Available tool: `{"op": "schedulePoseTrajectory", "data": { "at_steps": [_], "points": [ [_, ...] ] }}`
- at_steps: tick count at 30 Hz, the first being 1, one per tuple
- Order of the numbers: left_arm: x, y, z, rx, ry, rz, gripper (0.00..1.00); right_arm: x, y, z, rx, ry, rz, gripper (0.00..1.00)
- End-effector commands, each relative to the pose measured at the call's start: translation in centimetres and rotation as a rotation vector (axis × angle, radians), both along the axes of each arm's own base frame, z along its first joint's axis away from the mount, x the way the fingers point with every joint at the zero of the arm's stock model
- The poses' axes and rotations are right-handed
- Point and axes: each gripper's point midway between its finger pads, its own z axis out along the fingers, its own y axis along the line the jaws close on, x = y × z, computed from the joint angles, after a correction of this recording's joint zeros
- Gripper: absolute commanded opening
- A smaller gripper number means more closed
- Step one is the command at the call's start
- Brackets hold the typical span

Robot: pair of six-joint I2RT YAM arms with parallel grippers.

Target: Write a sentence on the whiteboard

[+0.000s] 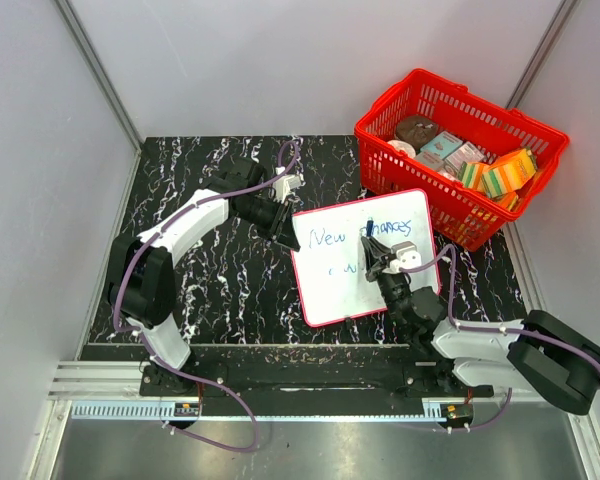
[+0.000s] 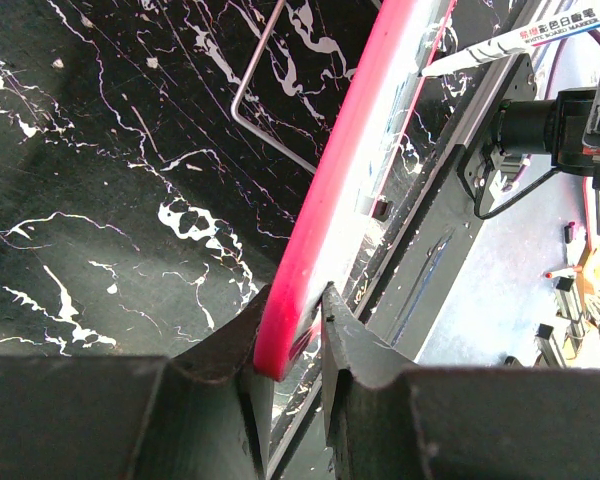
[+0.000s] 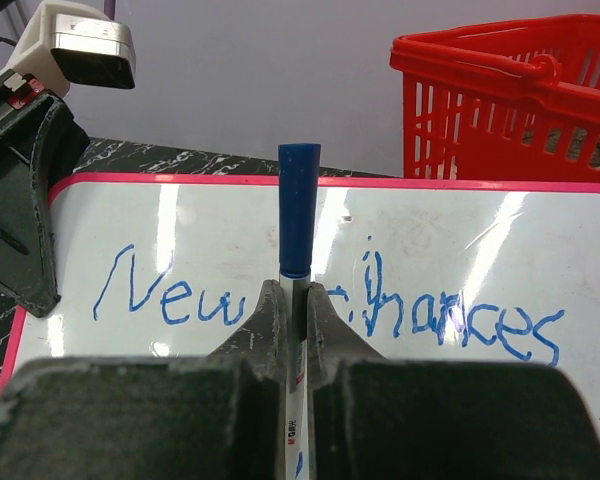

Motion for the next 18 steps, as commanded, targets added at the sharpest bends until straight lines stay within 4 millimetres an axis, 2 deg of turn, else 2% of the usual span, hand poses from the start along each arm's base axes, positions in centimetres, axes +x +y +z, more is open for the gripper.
{"op": "schedulePoseTrajectory", "data": {
  "at_steps": [1,6,8,9,10,12,13,15,16,18],
  "points": [
    [1.4,1.3,-1.3,0.117,-0.17,-0.023,0.0,-0.1,0.5,2.0,0.075,-0.042,0.025,0.0],
    [1.3,1.4,-1.2,0.12,-0.174,-0.022,0.0,-0.6,-0.2,3.4,0.095,-0.082,0.021,0.0],
    [1.5,1.3,-0.9,0.117,-0.187,-0.021,0.0,-1.2,-1.0,4.8,0.129,-0.109,0.022,0.0],
    [1.5,1.3,-0.8,0.117,-0.187,-0.019,0.0,-1.2,-0.9,4.5,0.109,-0.089,0.025,0.0],
    [1.6,1.4,-0.9,0.121,-0.187,-0.016,0.02,-1.8,-1.5,5.8,0.143,-0.11,0.029,0.0],
    [1.7,1.2,-0.8,0.113,-0.182,-0.016,0.03,-2.0,-1.7,5.9,0.123,-0.086,0.036,0.0],
    [1.8,1.2,-0.8,0.113,-0.18,-0.014,0.04,-2.5,-2.3,7.2,0.153,-0.113,0.038,0.0],
    [2.0,0.8,-0.6,0.104,-0.18,-0.016,0.05,-2.9,-2.8,7.6,0.153,-0.117,0.036,0.0],
    [2.0,0.7,-0.6,0.102,-0.175,-0.018,0.05,-3.3,-3.3,8.4,0.174,-0.135,0.034,0.0],
    [2.1,0.7,-0.8,0.105,-0.168,-0.015,0.08,-3.4,-3.6,8.4,0.175,-0.128,0.033,0.0]
  ]
}}
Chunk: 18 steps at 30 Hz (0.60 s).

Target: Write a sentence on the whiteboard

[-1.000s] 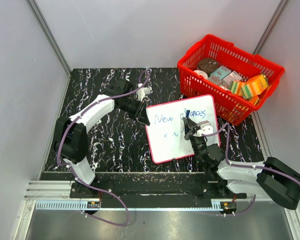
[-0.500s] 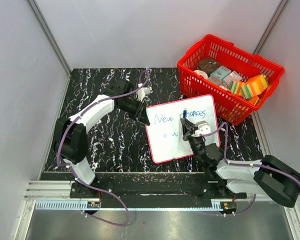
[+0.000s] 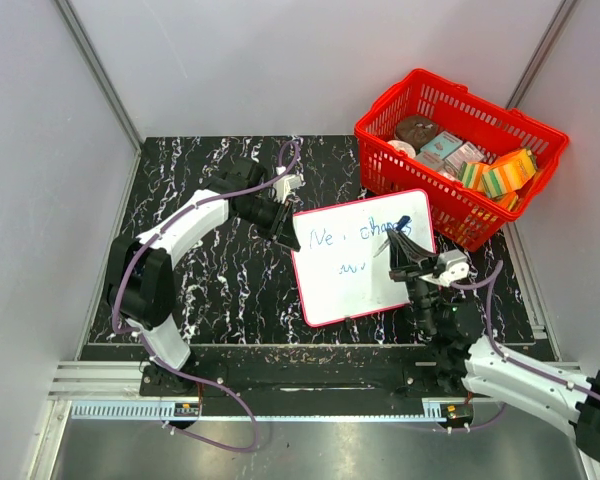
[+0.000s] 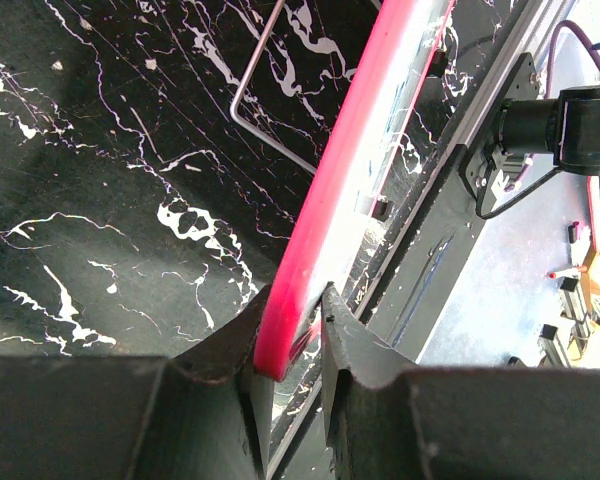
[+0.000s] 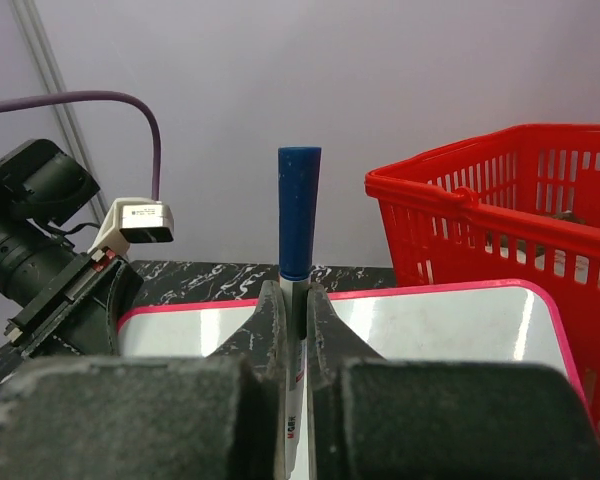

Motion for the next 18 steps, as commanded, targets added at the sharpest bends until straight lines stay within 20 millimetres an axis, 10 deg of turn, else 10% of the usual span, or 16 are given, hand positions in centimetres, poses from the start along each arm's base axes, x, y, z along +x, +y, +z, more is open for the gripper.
{"op": "schedulePoseTrajectory", "data": {
  "at_steps": [1,18],
  "points": [
    [2.1,0.8,-1.2,0.109,-0.156,-0.013,0.1,-0.5,-0.3,1.1,0.0,0.002,0.015,0.0],
    [3.1,0.6,-2.5,0.227,-0.163,0.001,0.42,-1.2,-1.6,1.2,0.041,0.005,0.007,0.0]
  ]
}}
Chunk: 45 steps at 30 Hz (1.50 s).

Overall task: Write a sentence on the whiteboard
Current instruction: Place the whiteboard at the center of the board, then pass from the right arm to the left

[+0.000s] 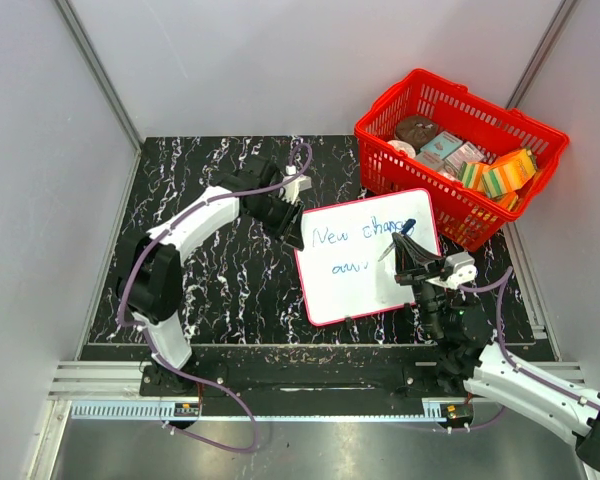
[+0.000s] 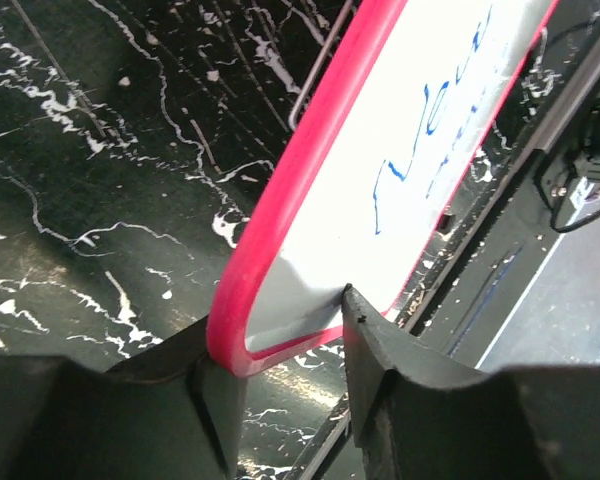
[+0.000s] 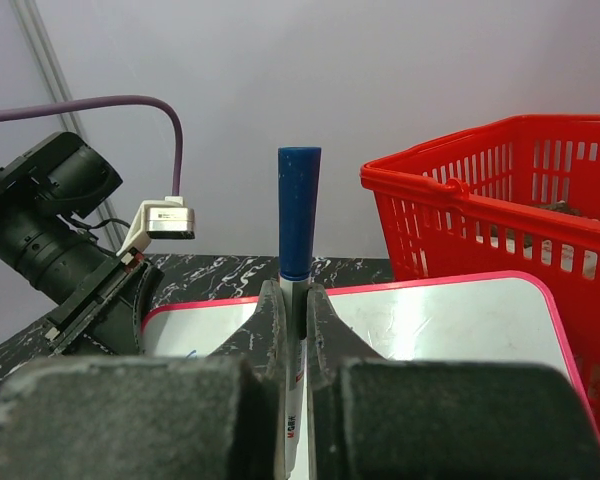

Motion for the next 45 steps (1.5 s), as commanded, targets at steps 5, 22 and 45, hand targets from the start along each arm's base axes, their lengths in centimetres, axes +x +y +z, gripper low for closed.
{"op": "schedulePoseTrajectory", "data": {
  "at_steps": [5,22,45],
  "points": [
    [2.0,2.0,-0.7,0.146,-0.145,0.033,0.56,-0.1,-0.3,0.8,0.033,-0.011,-0.005,0.0],
    [1.2,9.3,10.7,0.279,-0.598,0.32,0.78,-1.0,0.0,2.2,0.051,-0.03,0.054,0.0],
    [-13.0,-15.1,19.9,-0.658,-0.618,-0.312,0.84,-7.1,2.4,9.9,0.297,-0.059,0.494,0.0]
  ]
}}
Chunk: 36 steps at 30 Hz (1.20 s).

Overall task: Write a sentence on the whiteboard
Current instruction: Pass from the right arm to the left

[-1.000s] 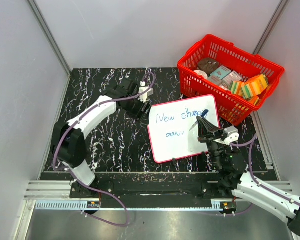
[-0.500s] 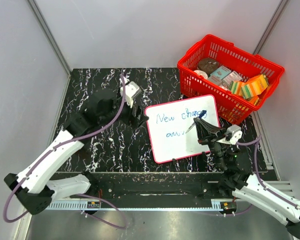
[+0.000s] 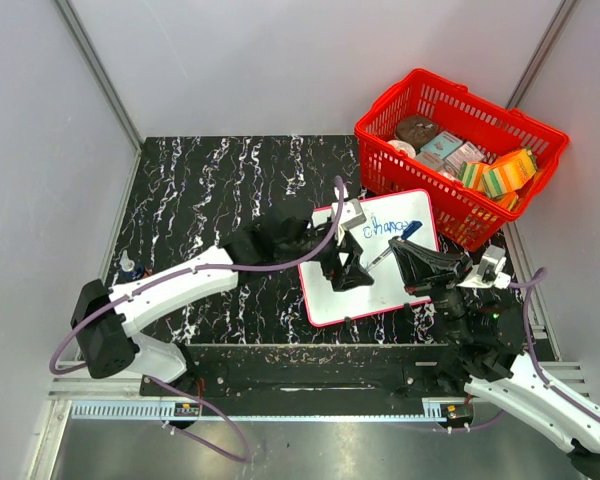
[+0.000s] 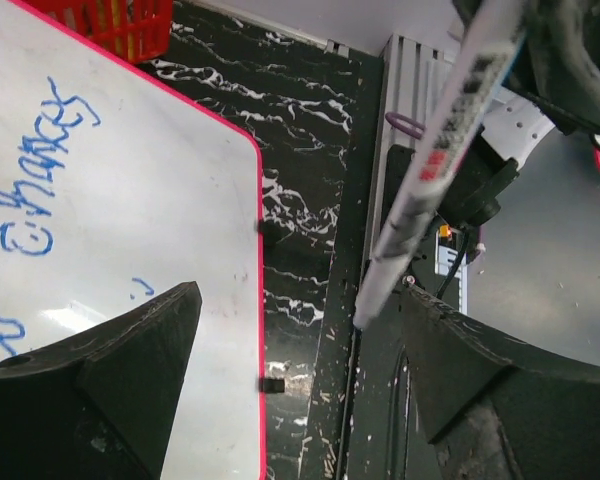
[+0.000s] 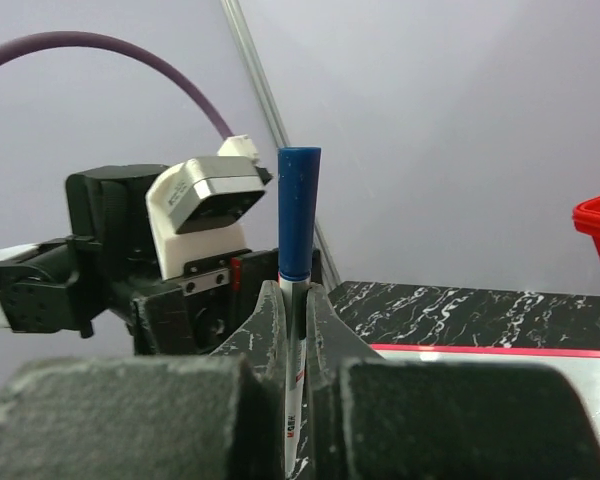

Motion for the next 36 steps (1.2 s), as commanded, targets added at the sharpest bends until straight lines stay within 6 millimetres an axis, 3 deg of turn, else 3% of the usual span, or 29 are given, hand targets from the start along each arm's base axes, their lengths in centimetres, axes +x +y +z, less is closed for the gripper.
{"op": "schedulePoseTrajectory", "data": {
  "at_steps": [1,4,7,8,9,10,11,14,15,17,18,21,25,29,31,34,36],
  "points": [
    [-0.8,-2.6,6.6,-0.217,-0.093,-0.105,0.84,-1.2,-0.1,1.8,0.057,-0.013,0.064,0.0],
    [-1.0,-3.4,6.8,-0.226,-0.096,-0.116,0.8,-1.2,-0.2,1.8,0.069,-0.011,0.065,0.0],
    [-1.3,-3.8,7.1,-0.239,-0.087,-0.14,0.47,-1.2,-0.3,1.7,0.074,-0.003,0.064,0.0],
    [-1.3,-3.8,7.1,-0.239,-0.084,-0.139,0.15,-1.1,-0.3,1.6,0.072,0.007,0.067,0.0],
    [-1.2,-3.8,7.2,-0.24,-0.086,-0.133,0.03,-1.1,-0.3,1.5,0.074,0.016,0.065,0.0],
    [-1.2,-3.6,7.3,-0.239,-0.086,-0.127,0.0,-1.0,-0.3,1.4,0.072,0.028,0.063,0.0],
    [-1.2,-3.5,7.2,-0.238,-0.087,-0.123,0.0,-0.9,-0.3,1.3,0.066,0.046,0.064,0.0],
    [-1.1,-2.7,7.7,-0.238,-0.107,-0.093,0.0,-1.2,-0.1,1.1,0.021,0.06,0.077,0.19],
    [-1.0,-2.1,8.4,-0.246,-0.123,-0.064,0.0,-1.3,0.0,1.1,0.008,0.062,0.084,0.37],
    [-1.0,-1.4,8.6,-0.234,-0.134,-0.046,0.0,-1.9,0.5,1.2,-0.041,0.059,0.118,0.6],
    [-1.2,-0.8,9.6,-0.248,-0.153,-0.039,0.0,-2.2,0.7,1.3,-0.059,0.058,0.129,0.79],
    [-1.8,0.5,9.9,-0.205,-0.148,-0.035,0.0,-2.7,1.0,1.7,-0.099,0.071,0.162,0.99],
    [-2.8,2.3,10.5,-0.169,-0.169,-0.048,0.0,-3.1,1.8,2.1,-0.162,0.079,0.198,1.0],
    [-4.4,4.2,10.9,-0.132,-0.185,-0.092,0.0,-5.2,3.9,3.5,-0.24,0.0,0.336,1.0],
    [-5.4,5.1,11.1,-0.108,-0.194,-0.132,0.0,-6.1,4.8,3.8,-0.27,-0.026,0.399,0.98],
    [-6.7,5.9,11.8,-0.115,-0.21,-0.184,0.0,-6.7,5.8,4.4,-0.286,-0.03,0.462,0.87],
    [-7.4,6.3,11.9,-0.118,-0.215,-0.222,0.0,-7.1,6.2,4.9,-0.284,-0.041,0.491,0.87]
  ]
}}
